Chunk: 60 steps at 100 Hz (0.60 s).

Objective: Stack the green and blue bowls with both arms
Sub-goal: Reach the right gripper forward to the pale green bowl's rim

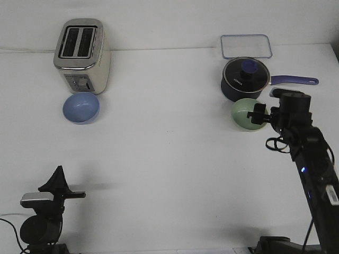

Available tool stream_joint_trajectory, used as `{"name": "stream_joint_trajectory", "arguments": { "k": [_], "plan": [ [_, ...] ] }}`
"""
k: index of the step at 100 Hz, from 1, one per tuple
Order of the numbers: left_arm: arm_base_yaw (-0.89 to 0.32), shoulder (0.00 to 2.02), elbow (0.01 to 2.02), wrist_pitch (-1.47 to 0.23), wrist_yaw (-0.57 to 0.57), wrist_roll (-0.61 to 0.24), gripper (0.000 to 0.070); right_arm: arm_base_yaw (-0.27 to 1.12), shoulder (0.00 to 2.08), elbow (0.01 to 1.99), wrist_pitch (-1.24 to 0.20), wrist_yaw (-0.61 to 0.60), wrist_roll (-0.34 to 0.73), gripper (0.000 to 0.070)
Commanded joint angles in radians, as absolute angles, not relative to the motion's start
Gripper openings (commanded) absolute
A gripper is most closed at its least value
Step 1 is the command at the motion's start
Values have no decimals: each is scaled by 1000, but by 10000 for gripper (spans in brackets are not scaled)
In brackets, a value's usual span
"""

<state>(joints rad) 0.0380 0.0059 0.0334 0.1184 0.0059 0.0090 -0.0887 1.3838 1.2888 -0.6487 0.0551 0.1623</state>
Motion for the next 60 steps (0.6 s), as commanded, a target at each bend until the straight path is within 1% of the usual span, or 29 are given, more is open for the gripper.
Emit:
{"name": "stream_joint_trajectory", "arguments": {
  "k": [1, 11, 24, 41, 50, 53, 55, 57, 60],
  "plan": [
    [39, 4, 14, 129, 7, 14, 15, -110, 1475, 1339, -658, 40, 136, 487],
    [39, 4, 14, 129, 7, 14, 15, -143, 1592, 1389, -659, -1, 134, 487],
    [39, 4, 14, 129, 7, 14, 15, -168, 1715, 1415, -642, -17, 133, 487],
    [39, 4, 14, 129, 7, 14, 15, -176, 1822, 1415, -580, -32, 133, 487],
    [39, 4, 14, 129, 7, 14, 15, -176, 1862, 1415, -552, -61, 130, 483],
    [39, 4, 14, 129, 7, 14, 15, -176, 1869, 1415, -542, -71, 130, 470],
    [39, 4, 14, 129, 7, 14, 15, -176, 1873, 1415, -540, -78, 129, 444],
    [39, 4, 14, 129, 7, 14, 15, -176, 1877, 1415, -534, -80, 128, 402],
    [39, 4, 14, 129, 7, 14, 15, -176, 1883, 1415, -525, -80, 128, 316]
  ]
}}
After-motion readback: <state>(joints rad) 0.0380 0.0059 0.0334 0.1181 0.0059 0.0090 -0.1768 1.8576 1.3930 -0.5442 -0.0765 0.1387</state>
